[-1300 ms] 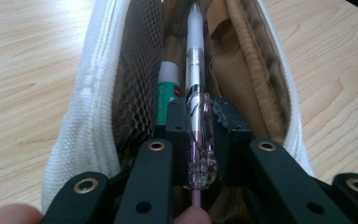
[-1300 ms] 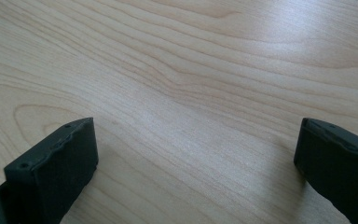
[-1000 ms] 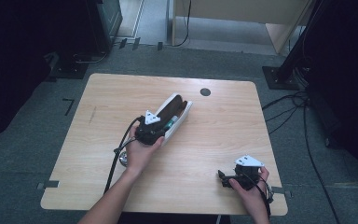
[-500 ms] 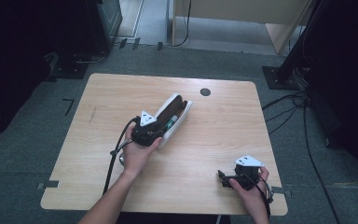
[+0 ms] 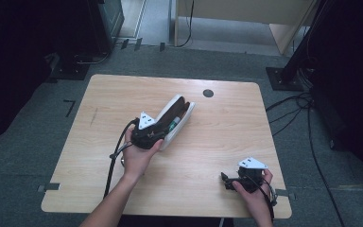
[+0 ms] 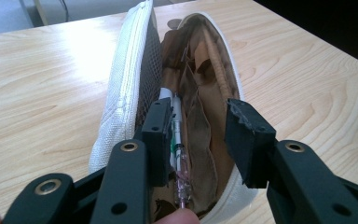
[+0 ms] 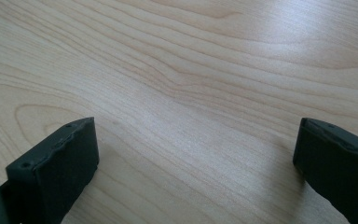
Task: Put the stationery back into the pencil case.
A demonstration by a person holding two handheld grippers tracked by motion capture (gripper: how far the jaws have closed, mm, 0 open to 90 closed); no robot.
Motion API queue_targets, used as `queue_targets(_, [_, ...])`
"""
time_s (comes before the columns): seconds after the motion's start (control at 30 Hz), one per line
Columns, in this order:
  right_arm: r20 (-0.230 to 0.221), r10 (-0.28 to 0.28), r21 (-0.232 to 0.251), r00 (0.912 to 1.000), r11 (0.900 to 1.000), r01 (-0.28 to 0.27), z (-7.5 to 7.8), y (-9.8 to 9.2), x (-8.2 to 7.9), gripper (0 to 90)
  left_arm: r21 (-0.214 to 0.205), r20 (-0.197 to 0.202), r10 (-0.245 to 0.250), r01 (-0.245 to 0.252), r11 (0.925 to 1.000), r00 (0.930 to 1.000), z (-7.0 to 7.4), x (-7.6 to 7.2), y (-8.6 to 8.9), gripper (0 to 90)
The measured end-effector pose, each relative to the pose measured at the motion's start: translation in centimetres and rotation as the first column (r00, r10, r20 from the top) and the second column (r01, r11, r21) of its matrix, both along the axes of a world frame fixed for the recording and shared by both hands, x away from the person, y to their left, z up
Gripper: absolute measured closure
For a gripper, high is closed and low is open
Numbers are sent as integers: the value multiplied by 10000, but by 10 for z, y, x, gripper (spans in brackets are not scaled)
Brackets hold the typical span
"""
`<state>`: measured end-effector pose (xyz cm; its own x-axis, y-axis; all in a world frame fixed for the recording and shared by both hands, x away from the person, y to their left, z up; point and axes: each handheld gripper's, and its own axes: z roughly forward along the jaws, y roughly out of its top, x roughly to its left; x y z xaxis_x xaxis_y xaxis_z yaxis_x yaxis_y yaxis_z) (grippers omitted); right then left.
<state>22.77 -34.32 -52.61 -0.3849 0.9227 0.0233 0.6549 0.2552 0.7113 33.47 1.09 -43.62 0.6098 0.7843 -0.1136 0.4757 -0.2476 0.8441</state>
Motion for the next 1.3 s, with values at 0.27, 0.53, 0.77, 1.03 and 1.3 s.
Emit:
queue_targets(0.27, [370,35,-9,9993,10000,-35,1,0,-3,108,-194,240,13,-8,9998,9997,8,-5,7,613])
queue_targets(0.53, [562,-267,39,9981,9996,266,3,-1,-4,134,-326,420,3,10,9995,9991,19,-15,18,610])
queue_targets(0.77, [653,103,272,9978,9996,-121,9,12,-4,212,-329,452,73,-58,9994,9990,18,-20,33,609])
queue_targets(1.03, [972,785,327,9922,9961,-821,17,36,-4,294,-298,133,465,-461,9985,9988,1,-27,63,611])
queue_targets(1.3, [1174,1323,264,9842,9903,-1363,19,69,-1,370,-328,-114,891,-894,9955,9960,-13,-33,94,612])
